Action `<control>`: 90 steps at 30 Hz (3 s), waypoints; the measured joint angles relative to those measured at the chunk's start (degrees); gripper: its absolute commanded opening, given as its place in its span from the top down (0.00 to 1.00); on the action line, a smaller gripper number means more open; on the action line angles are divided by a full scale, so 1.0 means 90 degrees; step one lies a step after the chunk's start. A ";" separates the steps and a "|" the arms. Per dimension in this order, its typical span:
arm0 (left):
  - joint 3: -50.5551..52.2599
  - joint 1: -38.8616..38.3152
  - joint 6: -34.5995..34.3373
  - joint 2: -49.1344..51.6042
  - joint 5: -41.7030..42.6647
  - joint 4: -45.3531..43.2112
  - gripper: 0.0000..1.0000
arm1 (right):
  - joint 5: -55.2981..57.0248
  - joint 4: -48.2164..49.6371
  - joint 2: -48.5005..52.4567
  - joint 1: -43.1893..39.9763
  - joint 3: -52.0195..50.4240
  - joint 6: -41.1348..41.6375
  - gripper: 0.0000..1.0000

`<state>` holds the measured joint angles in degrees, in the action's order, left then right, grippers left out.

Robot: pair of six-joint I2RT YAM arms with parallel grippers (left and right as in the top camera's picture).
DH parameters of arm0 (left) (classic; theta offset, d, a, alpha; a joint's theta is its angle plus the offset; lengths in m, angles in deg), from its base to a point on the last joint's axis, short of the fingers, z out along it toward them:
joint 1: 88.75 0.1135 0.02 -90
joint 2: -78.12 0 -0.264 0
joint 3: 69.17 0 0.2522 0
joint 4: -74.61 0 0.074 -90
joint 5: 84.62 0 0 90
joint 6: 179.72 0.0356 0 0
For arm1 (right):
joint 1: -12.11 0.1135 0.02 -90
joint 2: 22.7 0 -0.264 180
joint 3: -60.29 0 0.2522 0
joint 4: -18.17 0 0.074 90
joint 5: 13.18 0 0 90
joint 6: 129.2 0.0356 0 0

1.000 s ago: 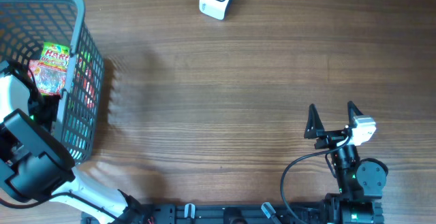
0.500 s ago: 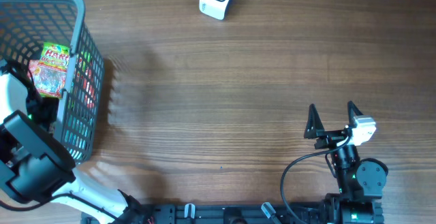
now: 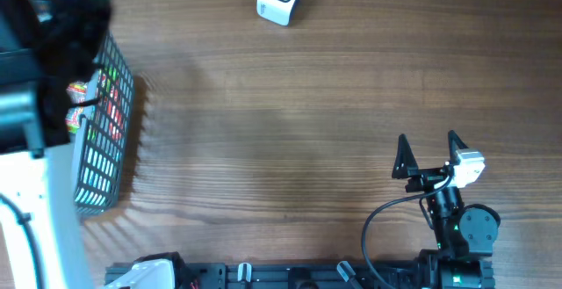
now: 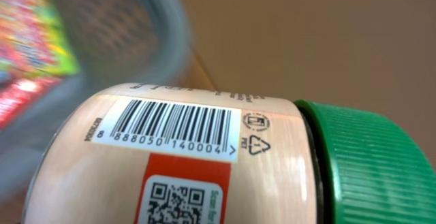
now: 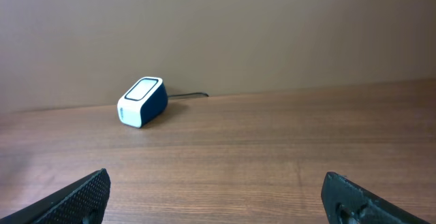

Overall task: Scan the item barcode
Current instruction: 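Lift the jar out and set it on the table center, then grasp the Haribo gummy bag in the basket and place it beside the jar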

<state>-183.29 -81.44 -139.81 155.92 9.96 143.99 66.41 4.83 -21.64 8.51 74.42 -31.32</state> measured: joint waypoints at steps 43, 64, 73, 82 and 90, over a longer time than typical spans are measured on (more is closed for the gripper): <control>-0.2939 -0.5753 0.1615 0.3371 -0.3446 0.0753 0.00 | 0.0022 0.0005 0.0000 0.0010 0.0000 -0.0002 0.00; -0.0027 0.3451 0.0267 0.1746 -0.1120 0.1967 0.00 | 0.0022 0.0005 0.0000 0.0010 0.0000 -0.0002 0.00; 0.2567 0.3451 0.0435 0.1996 -0.0680 -0.0733 0.00 | 0.0022 0.0005 0.0000 0.0010 0.0000 0.0000 0.00; 0.2586 0.3415 0.0435 0.3344 -0.0661 -0.1586 0.00 | 0.0022 0.0007 0.0000 0.0010 0.0000 -0.0002 0.00; 0.2586 0.2917 0.0469 0.3619 -0.0661 -0.2091 0.15 | 0.0022 0.0007 0.0000 0.0010 0.0000 0.0000 0.00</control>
<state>-160.01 -55.19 -135.59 188.49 4.01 125.17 66.61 4.90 -21.64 8.60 74.42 -31.32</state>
